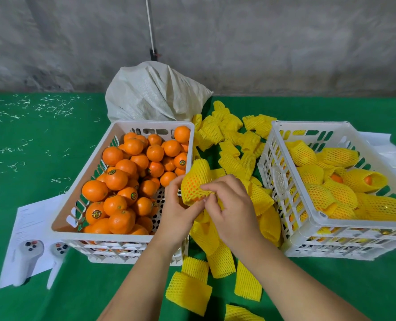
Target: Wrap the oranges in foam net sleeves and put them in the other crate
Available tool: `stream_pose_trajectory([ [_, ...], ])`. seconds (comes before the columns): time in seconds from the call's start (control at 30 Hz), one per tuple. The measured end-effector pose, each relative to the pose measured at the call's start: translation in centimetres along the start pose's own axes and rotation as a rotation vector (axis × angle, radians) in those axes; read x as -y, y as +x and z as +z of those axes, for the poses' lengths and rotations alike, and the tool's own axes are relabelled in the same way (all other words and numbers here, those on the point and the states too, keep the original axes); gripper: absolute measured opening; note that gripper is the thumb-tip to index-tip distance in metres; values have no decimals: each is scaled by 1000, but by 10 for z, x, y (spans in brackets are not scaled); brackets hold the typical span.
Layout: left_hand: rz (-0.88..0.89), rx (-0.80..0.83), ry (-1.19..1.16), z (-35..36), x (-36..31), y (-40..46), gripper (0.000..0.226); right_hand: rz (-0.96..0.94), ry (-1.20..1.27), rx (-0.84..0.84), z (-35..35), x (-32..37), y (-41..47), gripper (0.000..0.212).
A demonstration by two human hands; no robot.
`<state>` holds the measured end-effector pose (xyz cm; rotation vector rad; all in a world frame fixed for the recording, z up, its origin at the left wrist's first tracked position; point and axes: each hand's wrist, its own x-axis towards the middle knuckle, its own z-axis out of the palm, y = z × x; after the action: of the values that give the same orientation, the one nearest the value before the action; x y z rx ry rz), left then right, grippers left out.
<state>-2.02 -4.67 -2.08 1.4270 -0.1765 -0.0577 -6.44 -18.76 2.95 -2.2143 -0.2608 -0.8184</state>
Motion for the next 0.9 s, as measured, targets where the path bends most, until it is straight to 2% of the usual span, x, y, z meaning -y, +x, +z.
stream_pose_trajectory([
  [0.1,40,-7,49,-1,3,0,63,-106,-84,33,2,-2,-13,26],
  [0.17,68,-1,67,0,4,0,66,-28,-24,79,-2,-4,-12,23],
  [0.27,119,7,123,2,2,1,72,375,354,46,-6,1,-6,20],
  [0.3,132,12,144,4,2,1,74,525,483,2,-5,4,-4,28],
  [0.4,174,57,217,12,4,-5,76,808,669,60,8,11,-7,77],
  [0.47,193,101,321,14,3,-7,74,834,631,81,13,8,-12,90],
  [0.6,175,219,514,2,-2,3,59,819,561,60,-3,-22,-12,95],
  [0.67,149,201,615,-7,0,10,42,819,459,28,-27,-46,-5,97],
  [0.73,107,170,617,-10,2,16,29,803,355,-32,-60,-74,5,95],
  [0.9,106,144,682,1,8,23,18,818,-58,-144,-123,-152,32,94],
])
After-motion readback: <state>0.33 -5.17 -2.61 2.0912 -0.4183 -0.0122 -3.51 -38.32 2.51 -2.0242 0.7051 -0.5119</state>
